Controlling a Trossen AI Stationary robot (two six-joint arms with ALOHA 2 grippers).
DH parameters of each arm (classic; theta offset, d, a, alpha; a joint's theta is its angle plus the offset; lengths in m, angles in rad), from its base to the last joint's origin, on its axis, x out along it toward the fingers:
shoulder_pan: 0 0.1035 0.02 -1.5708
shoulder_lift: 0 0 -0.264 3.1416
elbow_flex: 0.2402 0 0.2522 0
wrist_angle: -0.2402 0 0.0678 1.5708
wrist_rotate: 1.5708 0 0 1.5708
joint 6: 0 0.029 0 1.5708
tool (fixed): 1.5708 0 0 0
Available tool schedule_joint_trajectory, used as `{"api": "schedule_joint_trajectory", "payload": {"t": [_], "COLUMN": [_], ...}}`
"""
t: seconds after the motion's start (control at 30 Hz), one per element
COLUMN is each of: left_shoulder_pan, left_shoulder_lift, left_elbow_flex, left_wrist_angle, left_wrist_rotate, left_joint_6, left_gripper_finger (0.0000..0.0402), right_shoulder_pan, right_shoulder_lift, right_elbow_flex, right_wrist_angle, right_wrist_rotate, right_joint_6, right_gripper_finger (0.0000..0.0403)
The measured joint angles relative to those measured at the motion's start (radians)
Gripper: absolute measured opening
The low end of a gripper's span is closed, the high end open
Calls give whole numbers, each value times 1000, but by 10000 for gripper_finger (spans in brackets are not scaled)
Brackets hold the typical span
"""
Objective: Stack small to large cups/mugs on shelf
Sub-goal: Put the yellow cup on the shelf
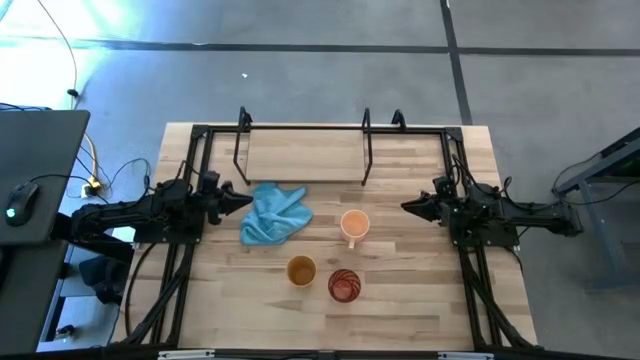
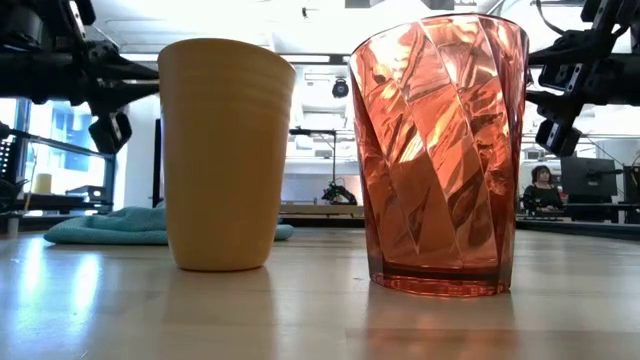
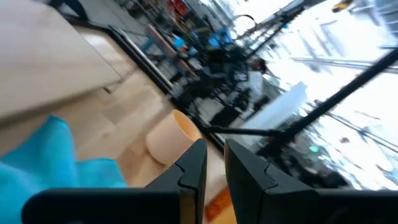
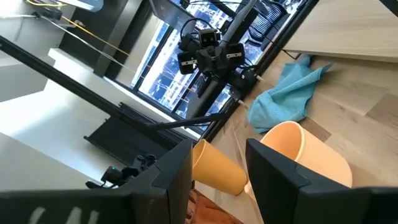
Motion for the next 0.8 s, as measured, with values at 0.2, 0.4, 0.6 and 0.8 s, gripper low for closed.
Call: {"api": "schedule_joint_trajectory", "payload": {"t": [0.2,0.4,0.6,0.8], "left_shoulder_pan": [0,0,-1,-95], "left_shoulder_lift": [0,0,8,164], "left_elbow_flex": [0,0,26,161], "left_wrist_angle": [15,69,169,64], "left_wrist_rotate": [81,98,322,328], "left_joint_6": [-14,15,-39,67], "left_gripper_finger": [46,46,46,46], "right_shoulder_pan": [0,0,0,0], "right_shoulder_lift": [0,0,0,0], "right_elbow_flex": [0,0,0,0], "right_wrist_angle": [-25,-27,-32,-27], "right_wrist_rotate": [4,34,77,122], "right_joint_6": [-41,-53,-132,-169], "right_gripper_finger": [140,140,140,140]}}
